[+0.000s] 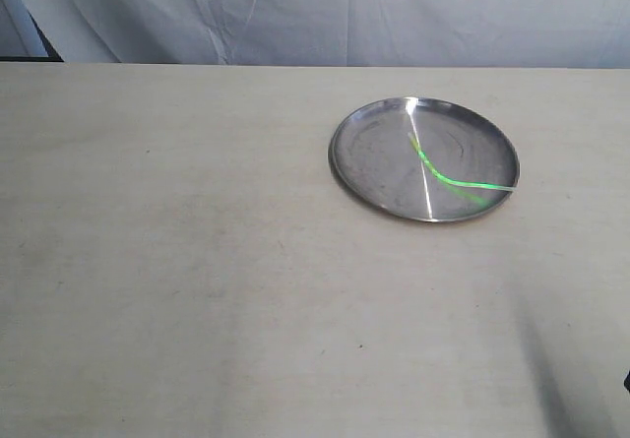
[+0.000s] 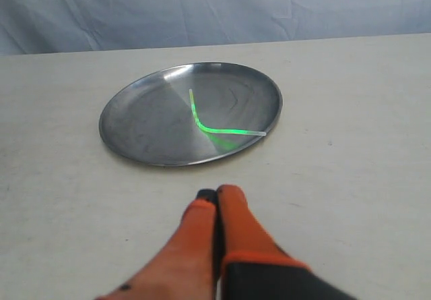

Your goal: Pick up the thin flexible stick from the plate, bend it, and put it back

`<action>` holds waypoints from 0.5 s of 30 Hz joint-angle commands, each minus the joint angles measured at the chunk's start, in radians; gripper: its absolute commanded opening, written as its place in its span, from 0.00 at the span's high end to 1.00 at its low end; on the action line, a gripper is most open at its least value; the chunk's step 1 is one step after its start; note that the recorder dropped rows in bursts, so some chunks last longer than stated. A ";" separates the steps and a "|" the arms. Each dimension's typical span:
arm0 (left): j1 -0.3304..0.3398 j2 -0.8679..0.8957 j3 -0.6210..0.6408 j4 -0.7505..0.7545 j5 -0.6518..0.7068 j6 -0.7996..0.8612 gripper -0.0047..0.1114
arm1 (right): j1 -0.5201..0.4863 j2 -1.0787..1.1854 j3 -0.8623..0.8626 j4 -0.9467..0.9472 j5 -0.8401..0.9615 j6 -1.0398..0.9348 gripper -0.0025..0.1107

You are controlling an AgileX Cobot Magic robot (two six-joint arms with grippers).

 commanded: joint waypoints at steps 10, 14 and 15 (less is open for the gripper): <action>-0.062 -0.006 0.005 -0.009 -0.010 0.003 0.96 | -0.004 -0.005 0.005 0.001 -0.007 -0.001 0.98; -0.062 -0.006 0.005 -0.009 -0.010 0.003 0.96 | -0.004 -0.005 0.005 0.001 -0.007 -0.001 0.98; -0.062 -0.006 0.005 -0.009 -0.010 0.003 0.96 | -0.004 -0.005 0.005 0.001 -0.007 -0.001 0.98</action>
